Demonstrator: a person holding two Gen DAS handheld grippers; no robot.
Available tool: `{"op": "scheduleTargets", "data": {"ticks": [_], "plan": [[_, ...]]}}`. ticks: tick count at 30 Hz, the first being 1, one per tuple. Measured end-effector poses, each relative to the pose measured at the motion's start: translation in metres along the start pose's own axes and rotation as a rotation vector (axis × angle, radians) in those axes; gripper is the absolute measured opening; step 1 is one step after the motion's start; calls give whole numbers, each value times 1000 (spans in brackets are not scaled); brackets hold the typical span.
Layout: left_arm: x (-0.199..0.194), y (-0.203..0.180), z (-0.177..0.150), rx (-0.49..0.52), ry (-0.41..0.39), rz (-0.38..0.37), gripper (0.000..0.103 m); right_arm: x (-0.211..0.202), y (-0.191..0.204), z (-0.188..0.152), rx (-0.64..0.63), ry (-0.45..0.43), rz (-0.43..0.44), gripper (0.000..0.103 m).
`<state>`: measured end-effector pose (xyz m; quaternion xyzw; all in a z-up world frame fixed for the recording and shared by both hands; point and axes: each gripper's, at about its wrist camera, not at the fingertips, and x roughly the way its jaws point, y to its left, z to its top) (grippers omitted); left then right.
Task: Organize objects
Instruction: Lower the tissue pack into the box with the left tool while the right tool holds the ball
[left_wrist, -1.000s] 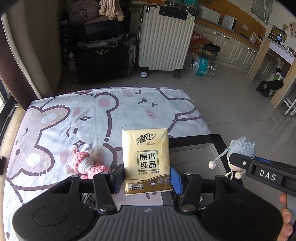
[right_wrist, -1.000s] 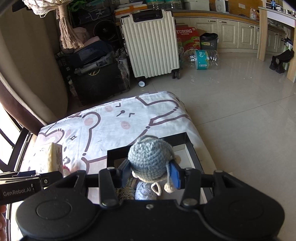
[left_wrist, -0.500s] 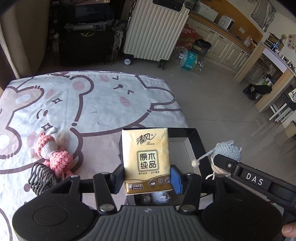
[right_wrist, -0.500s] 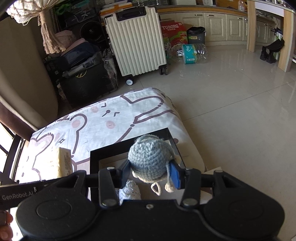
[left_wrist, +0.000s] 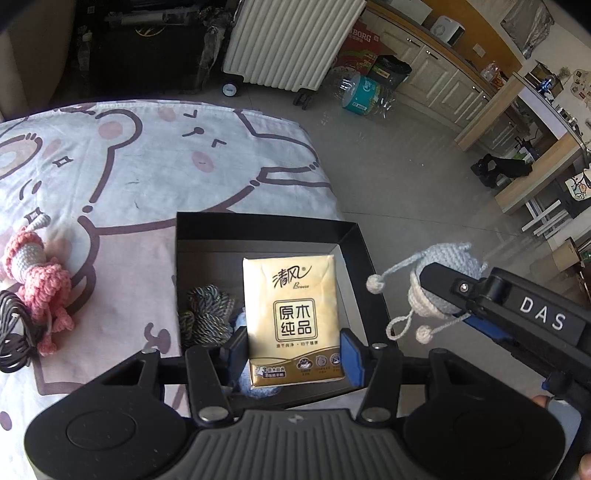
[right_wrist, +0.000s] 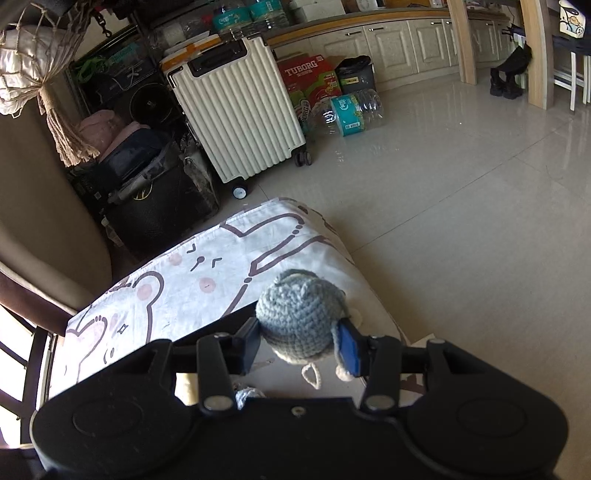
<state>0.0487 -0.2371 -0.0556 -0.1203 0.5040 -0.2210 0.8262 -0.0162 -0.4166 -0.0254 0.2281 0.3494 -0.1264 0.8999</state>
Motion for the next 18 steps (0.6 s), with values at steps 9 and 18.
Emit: {"op": "scheduleTargets", "data": {"ticks": [9, 18], "plan": [[38, -11, -4, -33, 82, -63, 53, 14, -5, 0, -1, 26, -7, 46], [71, -4, -4, -100, 161, -45, 53, 30, -9, -4, -16, 82, -6, 46]]}}
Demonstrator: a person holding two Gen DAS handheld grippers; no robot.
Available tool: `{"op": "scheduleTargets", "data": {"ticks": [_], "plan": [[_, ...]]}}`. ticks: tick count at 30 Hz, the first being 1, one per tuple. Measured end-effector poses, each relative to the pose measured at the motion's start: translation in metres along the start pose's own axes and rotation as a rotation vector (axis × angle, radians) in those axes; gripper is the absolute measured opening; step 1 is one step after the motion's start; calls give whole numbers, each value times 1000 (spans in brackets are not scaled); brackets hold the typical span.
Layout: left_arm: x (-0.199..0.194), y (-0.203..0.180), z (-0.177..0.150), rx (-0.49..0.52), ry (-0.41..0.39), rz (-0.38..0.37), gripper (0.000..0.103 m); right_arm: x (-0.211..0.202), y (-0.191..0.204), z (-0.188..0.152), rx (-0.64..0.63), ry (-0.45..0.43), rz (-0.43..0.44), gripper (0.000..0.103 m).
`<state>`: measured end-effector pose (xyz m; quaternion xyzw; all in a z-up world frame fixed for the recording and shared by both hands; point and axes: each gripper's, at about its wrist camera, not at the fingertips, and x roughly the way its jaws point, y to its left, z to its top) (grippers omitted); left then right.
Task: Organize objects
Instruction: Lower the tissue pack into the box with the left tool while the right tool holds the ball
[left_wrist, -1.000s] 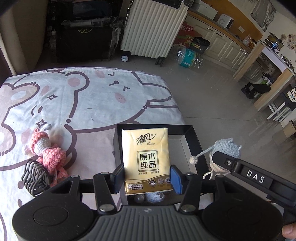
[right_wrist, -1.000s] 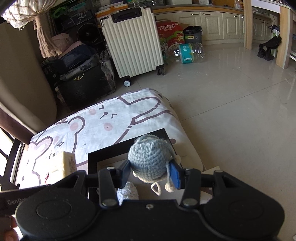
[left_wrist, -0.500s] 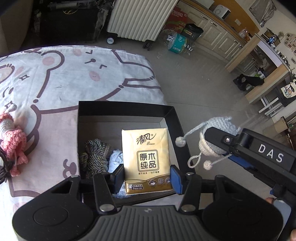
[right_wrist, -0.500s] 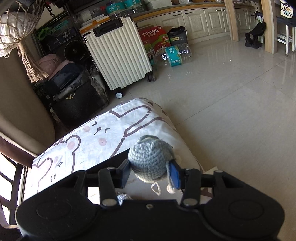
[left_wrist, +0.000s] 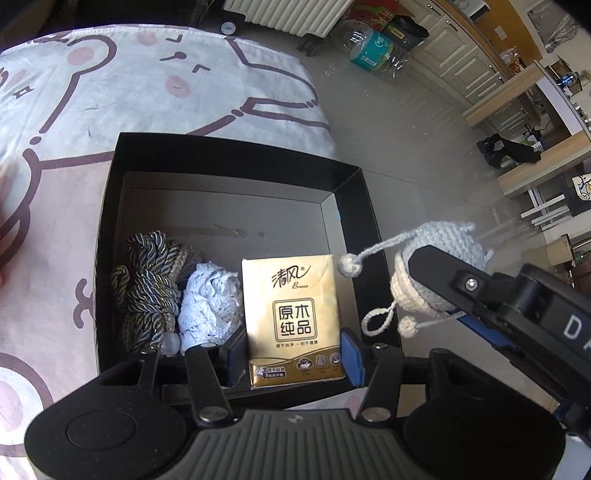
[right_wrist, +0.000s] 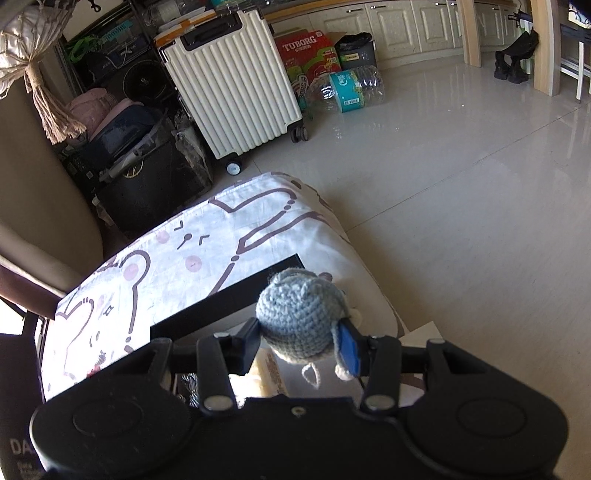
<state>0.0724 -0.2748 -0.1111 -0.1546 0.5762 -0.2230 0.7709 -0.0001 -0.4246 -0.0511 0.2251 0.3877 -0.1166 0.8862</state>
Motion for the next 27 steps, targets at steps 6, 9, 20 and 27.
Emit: {"op": "scheduleTargets", "data": {"ticks": [6, 9, 20, 27], "plan": [[13, 2, -1, -9, 46, 10, 57, 10, -4, -2, 7, 74, 8, 46], [16, 2, -1, -18, 72, 15, 61, 13, -3, -5, -17, 111, -12, 46], [-15, -13, -3, 167, 65, 149, 67, 19, -2, -9, -37, 172, -29, 49], [-36, -12, 5, 249, -15, 232, 69, 15, 2, -8, -49, 154, -70, 53]]}}
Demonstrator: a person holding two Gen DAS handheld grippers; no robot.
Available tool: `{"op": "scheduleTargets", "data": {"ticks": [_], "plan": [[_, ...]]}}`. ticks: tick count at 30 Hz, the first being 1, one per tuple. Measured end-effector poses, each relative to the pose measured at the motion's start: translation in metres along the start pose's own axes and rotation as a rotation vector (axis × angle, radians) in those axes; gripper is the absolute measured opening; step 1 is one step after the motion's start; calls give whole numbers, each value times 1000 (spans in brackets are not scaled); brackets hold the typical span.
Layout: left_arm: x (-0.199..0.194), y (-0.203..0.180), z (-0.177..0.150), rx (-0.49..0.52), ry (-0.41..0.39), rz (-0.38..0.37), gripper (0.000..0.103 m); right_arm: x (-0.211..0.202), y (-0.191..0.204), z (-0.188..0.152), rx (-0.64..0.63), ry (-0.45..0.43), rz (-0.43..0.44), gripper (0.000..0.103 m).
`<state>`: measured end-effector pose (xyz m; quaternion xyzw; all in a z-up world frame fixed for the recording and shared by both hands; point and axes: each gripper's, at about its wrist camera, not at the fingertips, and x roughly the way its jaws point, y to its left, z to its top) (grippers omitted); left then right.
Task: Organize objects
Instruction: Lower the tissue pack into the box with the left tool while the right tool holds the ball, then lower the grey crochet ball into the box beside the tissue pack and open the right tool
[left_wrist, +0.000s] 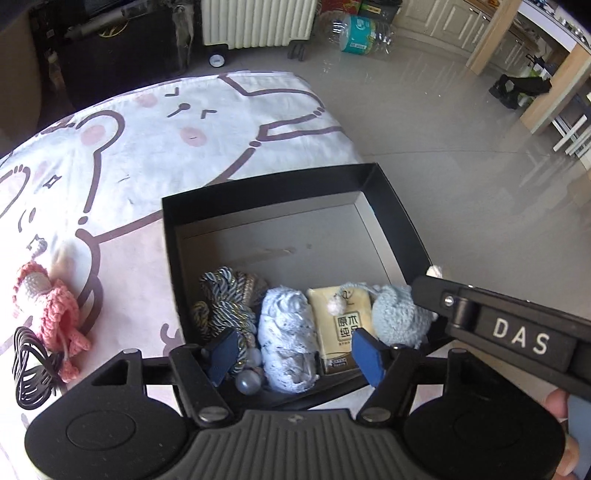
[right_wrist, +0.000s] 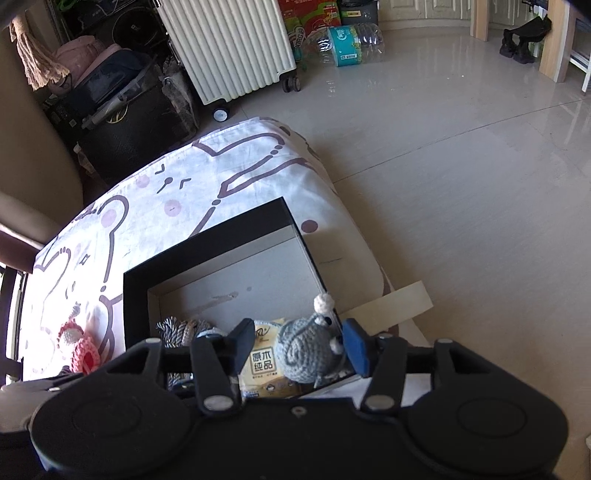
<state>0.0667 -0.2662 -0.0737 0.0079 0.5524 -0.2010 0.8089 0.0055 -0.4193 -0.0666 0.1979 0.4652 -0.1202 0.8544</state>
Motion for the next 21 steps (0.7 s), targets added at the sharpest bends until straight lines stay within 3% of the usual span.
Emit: {"op": "scheduleTargets", "data": {"ticks": [4, 9, 11, 21], "plan": [[-3, 10, 2, -34, 2, -6, 69, -3, 1, 1, 6, -11, -8, 51], [-8, 20, 6, -57, -26, 8, 69, -1, 2, 2, 13, -12, -11, 29], [-10, 26, 7, -75, -31, 9, 69, 1, 4, 1, 11, -3, 5, 25], [-13, 43, 9, -104, -34, 17, 69, 31, 22, -10, -106, 109, -76, 19]]}}
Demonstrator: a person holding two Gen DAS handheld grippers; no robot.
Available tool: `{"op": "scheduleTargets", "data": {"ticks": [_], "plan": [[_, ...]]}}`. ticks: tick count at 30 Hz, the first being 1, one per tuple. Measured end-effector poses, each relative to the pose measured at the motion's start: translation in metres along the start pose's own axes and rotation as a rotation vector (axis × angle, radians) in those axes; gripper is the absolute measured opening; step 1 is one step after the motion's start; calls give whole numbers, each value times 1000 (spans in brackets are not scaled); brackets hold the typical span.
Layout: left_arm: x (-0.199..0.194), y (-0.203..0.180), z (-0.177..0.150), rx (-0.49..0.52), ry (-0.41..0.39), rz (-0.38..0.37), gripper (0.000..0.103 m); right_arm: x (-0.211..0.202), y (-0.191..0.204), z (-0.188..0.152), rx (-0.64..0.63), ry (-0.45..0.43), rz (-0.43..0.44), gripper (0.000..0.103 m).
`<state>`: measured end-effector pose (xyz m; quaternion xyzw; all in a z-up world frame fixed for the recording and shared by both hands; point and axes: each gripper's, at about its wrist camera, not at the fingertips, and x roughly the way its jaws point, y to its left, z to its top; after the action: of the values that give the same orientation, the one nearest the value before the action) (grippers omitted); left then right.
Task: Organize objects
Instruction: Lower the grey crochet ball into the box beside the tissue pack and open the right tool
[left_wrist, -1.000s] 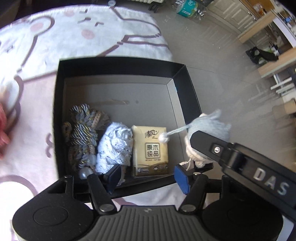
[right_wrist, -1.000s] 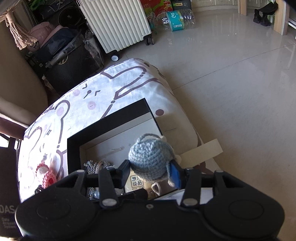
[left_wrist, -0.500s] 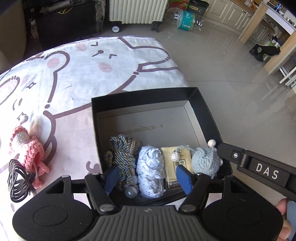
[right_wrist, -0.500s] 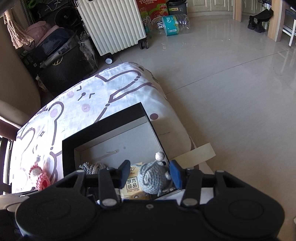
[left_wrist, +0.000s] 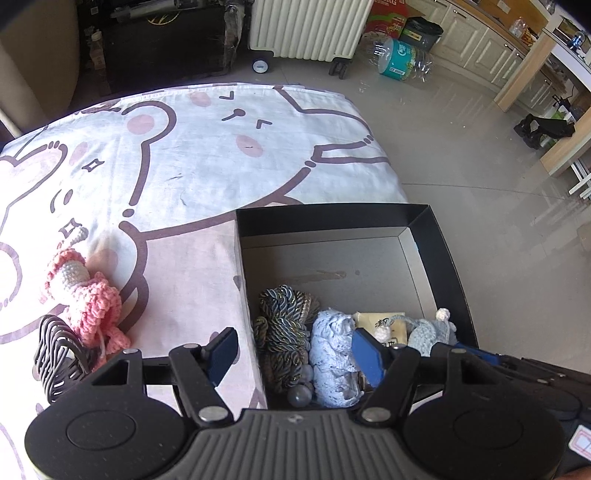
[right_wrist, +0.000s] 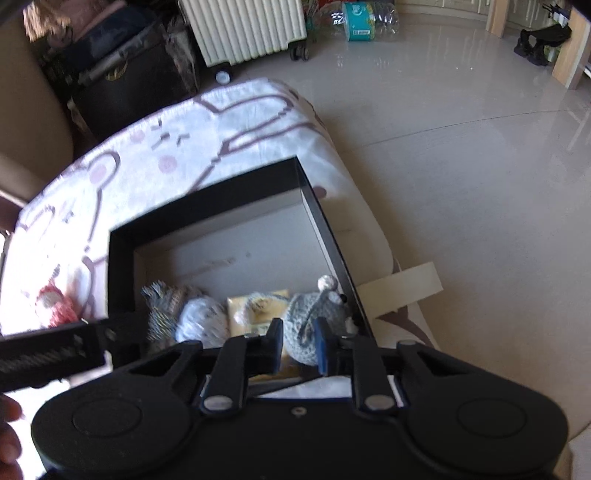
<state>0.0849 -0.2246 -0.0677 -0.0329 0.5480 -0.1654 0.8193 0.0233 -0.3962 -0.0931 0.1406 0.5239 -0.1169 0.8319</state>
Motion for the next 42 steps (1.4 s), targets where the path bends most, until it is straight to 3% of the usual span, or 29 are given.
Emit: {"op": "scheduleTargets", "data": {"ticks": [6, 11, 35, 42], "plan": [[-3, -2, -2, 24, -2, 1, 69, 6, 6, -2, -64, -2, -44, 19], [-7, -4, -4, 49, -10, 6, 69, -1, 0, -1, -12, -3, -12, 20], [-62, 7, -19, 76, -96, 50, 69, -72, 8, -11, 10, -183, 11, 31], [-78, 16, -24, 81, -125, 79, 70, -84, 10, -18, -1, -214, -11, 40]]}}
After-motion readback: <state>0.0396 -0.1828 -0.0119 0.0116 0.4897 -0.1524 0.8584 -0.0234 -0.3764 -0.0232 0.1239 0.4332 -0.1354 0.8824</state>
